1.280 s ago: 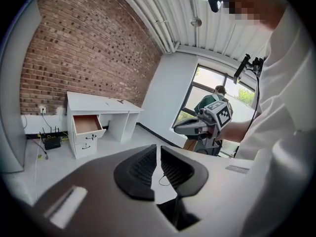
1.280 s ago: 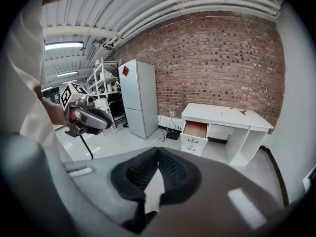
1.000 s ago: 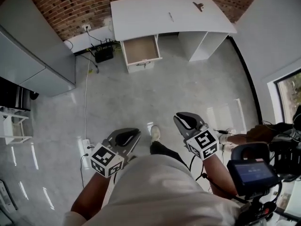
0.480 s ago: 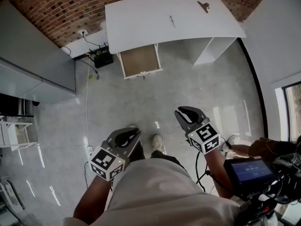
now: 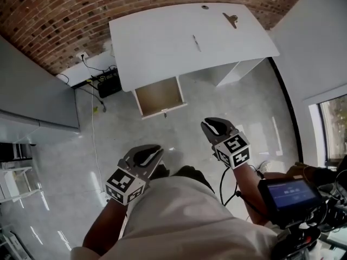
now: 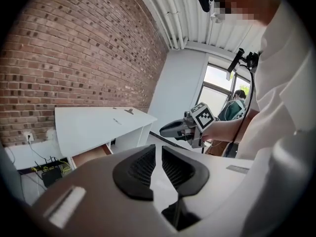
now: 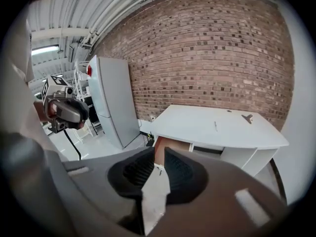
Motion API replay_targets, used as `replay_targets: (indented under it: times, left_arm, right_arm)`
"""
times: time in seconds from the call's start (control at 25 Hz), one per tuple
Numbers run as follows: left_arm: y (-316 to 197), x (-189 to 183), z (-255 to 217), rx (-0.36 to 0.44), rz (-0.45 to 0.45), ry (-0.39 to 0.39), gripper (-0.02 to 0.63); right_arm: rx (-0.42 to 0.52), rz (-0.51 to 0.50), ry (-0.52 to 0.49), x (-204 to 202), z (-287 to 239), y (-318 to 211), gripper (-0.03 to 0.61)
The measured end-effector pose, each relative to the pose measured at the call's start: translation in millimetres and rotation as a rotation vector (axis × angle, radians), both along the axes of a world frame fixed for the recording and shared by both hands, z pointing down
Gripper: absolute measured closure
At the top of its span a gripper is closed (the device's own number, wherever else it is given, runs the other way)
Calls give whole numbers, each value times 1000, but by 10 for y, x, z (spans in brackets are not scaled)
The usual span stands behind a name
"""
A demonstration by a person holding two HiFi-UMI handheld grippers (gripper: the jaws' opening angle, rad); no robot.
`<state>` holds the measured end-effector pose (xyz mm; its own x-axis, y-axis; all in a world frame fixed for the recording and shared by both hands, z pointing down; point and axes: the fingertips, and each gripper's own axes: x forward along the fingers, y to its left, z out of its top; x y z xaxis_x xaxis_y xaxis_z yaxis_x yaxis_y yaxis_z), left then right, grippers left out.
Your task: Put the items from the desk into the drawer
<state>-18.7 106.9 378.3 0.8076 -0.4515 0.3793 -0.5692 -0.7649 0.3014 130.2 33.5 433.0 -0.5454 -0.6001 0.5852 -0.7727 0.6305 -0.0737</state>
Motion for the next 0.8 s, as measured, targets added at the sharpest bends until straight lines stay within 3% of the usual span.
replay_targets:
  times: [0.24, 0.56, 0.8]
  left_arm:
    - [-782, -274, -7, -7, 34, -9, 568]
    - [-1567, -240, 80, -42, -75, -6, 568]
    - [-2223, 31, 54, -65, -162, -23, 568]
  right_arm:
    - [-28, 89, -3, -3, 121, -979, 529]
    - [-69, 122, 22, 306, 517, -2357, 530]
    - [-121, 126, 8, 659, 811, -3536, 529]
